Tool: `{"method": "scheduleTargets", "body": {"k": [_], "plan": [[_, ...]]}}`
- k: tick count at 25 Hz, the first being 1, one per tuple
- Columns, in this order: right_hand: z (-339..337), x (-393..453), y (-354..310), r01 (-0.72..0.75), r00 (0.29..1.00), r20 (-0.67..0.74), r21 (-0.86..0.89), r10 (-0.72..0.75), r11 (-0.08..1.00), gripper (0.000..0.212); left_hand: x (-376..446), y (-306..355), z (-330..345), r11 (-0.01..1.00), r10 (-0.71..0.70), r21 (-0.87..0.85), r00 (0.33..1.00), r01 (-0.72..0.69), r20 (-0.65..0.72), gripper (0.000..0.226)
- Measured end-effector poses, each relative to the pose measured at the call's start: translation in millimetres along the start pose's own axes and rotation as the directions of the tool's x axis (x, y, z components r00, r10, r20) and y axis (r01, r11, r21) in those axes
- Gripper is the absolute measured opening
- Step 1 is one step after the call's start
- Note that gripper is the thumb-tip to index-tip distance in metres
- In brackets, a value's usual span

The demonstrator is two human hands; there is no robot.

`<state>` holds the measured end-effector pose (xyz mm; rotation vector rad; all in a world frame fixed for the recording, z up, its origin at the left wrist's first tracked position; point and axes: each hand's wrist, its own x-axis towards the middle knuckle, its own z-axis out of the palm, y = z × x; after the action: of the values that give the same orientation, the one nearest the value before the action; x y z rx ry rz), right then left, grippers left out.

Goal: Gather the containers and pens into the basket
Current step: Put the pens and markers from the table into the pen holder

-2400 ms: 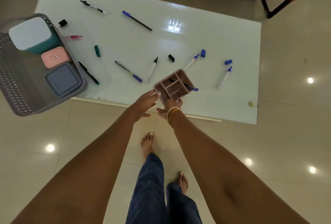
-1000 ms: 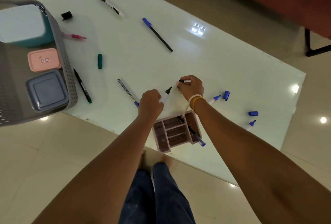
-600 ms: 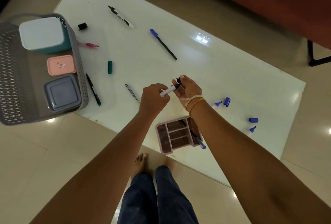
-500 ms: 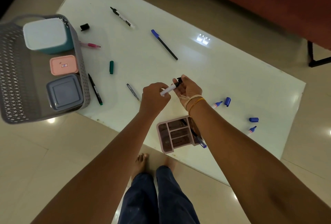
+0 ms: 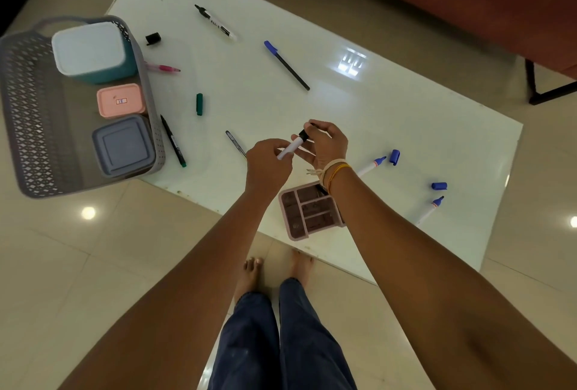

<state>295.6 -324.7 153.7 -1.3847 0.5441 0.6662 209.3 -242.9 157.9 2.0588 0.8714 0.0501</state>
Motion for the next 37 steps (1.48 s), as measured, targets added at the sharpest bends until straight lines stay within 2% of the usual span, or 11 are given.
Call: {"method": "scheduleTargets", "body": {"k": [5,11,14,16,18,20,22,27,29,34,37], "plan": [[-2.1,-14.6,-3.7,0.084,0.996,-0.038,0.002,-0.083,0.997,0.008,-3.8,13.7,2.6,0.980,-0.142,-0.132,0.988,0.149,0.060,0.023],[-14.9,-32.0,-12.2,0.119,0.993,0.004,-0.070,-0.119,0.990,0.023,-16.3,23.7,-1.9,0.942,-0.126,-0.290,0.978,0.171,0.168,0.022],[-26.4,-40.3,-17.5,0.225,0.972,-0.033,-0.158,-0.233,0.962,0.025,-25.5,26.9,0.6,0.969,-0.063,-0.215,0.966,0.119,0.252,0.034],[-40.7,-42.2,-16.5,0.351,0.891,-0.206,-0.253,-0.405,0.902,0.023,-31.0,23.4,2.2,0.995,-0.042,-0.072,0.951,0.067,0.305,0.046],[-57.3,-46.5,-14.4,0.424,0.748,-0.350,-0.401,-0.564,0.812,0.021,-37.2,12.0,4.2,0.998,-0.048,0.052,0.927,0.031,0.372,0.050],[-72.4,-52.4,-9.3,0.445,0.651,-0.356,-0.536,-0.670,0.717,0.021,-44.4,-3.5,4.8,0.989,-0.080,0.144,0.899,0.019,0.431,0.051],[-80.6,-56.2,-1.1,0.452,0.647,-0.292,-0.596,-0.704,0.663,0.020,-51.1,-17.1,5.3,0.984,-0.088,0.179,0.887,0.006,0.453,0.047],[-84.3,-58.2,22.0,0.421,0.741,-0.129,-0.675,-0.659,0.606,0.004,-56.9,-18.1,6.6,0.975,-0.003,0.201,0.891,-0.099,0.455,0.023],[-86.5,-58.7,26.5,0.375,0.780,-0.135,-0.682,-0.611,0.629,0.010,-53.4,-15.4,8.5,0.976,0.008,0.191,0.887,-0.108,0.461,0.024],[-110.8,-40.6,23.9,0.141,0.740,-0.513,-0.512,-0.434,0.847,0.021,-46.5,-1.7,16.6,0.977,0.026,0.177,0.895,-0.117,0.446,0.034],[-134.1,-18.9,24.8,-0.010,0.739,-0.634,-0.349,-0.229,0.937,0.017,-39.2,8.9,25.9,0.978,0.045,0.164,0.897,-0.130,0.439,0.032]]}}
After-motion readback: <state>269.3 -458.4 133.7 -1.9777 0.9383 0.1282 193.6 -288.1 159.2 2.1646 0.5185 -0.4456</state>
